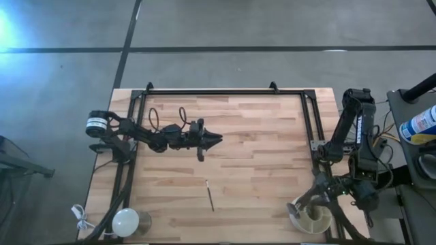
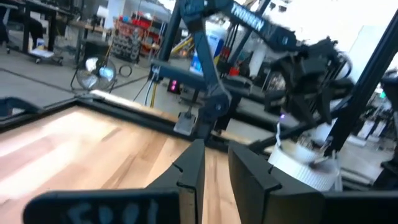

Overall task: Put items in baskets/containers
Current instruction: Put the black eyeshadow brush into the white organizer

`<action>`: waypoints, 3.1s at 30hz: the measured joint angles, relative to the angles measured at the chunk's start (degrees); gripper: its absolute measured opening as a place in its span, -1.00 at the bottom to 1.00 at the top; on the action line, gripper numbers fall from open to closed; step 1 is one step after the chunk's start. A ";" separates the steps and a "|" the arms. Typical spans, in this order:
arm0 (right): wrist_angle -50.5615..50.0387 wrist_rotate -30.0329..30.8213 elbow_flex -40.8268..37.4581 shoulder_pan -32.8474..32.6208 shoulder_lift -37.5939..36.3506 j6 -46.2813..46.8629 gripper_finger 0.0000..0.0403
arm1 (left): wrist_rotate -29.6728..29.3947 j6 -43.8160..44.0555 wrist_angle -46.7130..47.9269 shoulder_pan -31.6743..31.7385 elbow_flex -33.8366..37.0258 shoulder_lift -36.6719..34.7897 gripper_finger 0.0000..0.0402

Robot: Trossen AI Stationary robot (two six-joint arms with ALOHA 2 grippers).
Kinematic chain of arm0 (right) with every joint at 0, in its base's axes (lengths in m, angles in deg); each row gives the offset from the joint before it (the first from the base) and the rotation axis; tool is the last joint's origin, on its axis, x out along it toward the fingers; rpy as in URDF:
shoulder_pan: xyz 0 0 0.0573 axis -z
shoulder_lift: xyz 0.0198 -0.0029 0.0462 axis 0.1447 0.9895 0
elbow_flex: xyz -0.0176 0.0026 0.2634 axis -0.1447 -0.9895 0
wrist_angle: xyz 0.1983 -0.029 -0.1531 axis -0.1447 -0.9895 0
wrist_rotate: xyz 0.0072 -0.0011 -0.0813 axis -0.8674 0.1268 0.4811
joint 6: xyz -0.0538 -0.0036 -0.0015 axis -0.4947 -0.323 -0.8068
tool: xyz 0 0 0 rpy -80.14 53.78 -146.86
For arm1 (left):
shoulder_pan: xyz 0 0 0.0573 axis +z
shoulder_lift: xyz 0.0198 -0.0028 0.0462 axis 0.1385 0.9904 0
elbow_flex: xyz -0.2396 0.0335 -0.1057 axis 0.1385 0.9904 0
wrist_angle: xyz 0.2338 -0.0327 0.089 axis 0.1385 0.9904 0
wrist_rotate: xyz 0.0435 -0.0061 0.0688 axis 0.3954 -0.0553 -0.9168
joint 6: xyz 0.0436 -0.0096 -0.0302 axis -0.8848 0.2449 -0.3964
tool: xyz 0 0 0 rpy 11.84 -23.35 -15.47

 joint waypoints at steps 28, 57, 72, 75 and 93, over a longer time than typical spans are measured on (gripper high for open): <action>60.88 -29.38 -22.31 61.15 1.53 -73.63 -0.96 | -0.61 -3.59 19.04 -3.43 -2.08 0.00 -0.98; 85.19 -28.40 -31.10 74.70 10.58 -84.39 -0.96 | -24.00 52.13 90.73 -20.97 -26.61 0.52 -1.00; 82.34 -33.00 -31.14 74.77 3.54 -91.94 -0.96 | -20.55 83.31 111.08 -28.08 -48.01 18.45 -0.69; 80.38 -33.15 -31.14 74.77 3.40 -91.55 -0.96 | -18.93 85.50 114.11 -28.03 -51.58 21.59 -0.52; 75.28 -35.93 -32.47 74.77 3.45 -89.63 -0.96 | -24.41 91.55 122.40 -27.78 -55.71 28.37 -0.55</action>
